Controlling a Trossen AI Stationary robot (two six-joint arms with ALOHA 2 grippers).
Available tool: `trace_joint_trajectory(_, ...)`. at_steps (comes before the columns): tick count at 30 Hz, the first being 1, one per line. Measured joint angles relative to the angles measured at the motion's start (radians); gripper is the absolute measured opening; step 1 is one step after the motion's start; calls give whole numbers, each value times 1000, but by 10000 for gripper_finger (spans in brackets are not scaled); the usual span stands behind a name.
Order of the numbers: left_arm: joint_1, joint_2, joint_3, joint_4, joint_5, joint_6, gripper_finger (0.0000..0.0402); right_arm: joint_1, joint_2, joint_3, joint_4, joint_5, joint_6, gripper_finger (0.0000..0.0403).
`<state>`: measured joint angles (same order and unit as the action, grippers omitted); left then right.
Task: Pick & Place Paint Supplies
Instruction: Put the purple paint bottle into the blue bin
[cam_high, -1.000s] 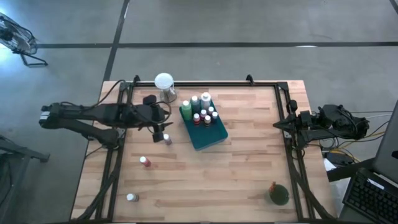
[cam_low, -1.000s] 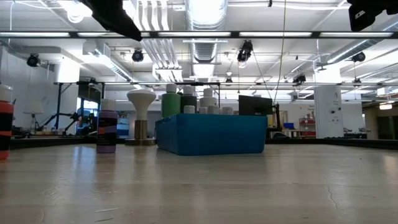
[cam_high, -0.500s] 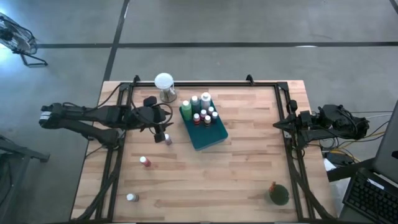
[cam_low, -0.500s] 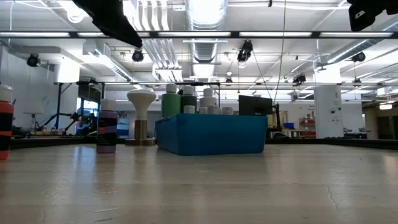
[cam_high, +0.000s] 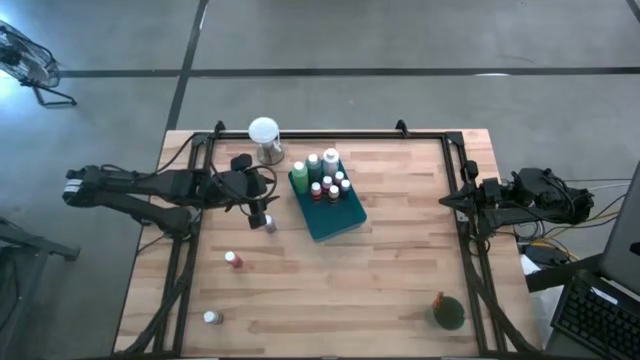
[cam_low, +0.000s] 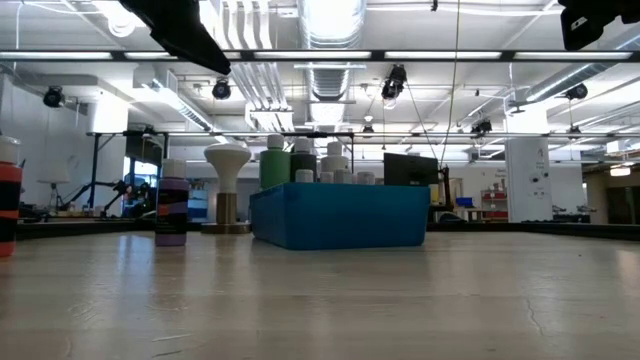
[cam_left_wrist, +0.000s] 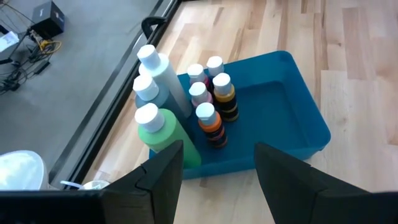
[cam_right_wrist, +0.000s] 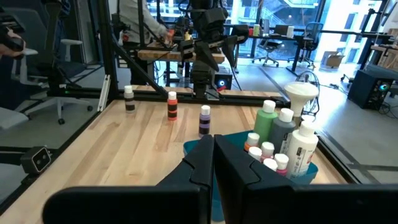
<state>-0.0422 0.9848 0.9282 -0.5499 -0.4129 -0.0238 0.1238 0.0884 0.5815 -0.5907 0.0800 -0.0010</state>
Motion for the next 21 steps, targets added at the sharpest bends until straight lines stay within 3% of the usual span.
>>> trace_joint_trajectory(21, 1, 1, 1, 0, 0, -15, 202, 0, 0, 0, 0, 0, 0, 8)
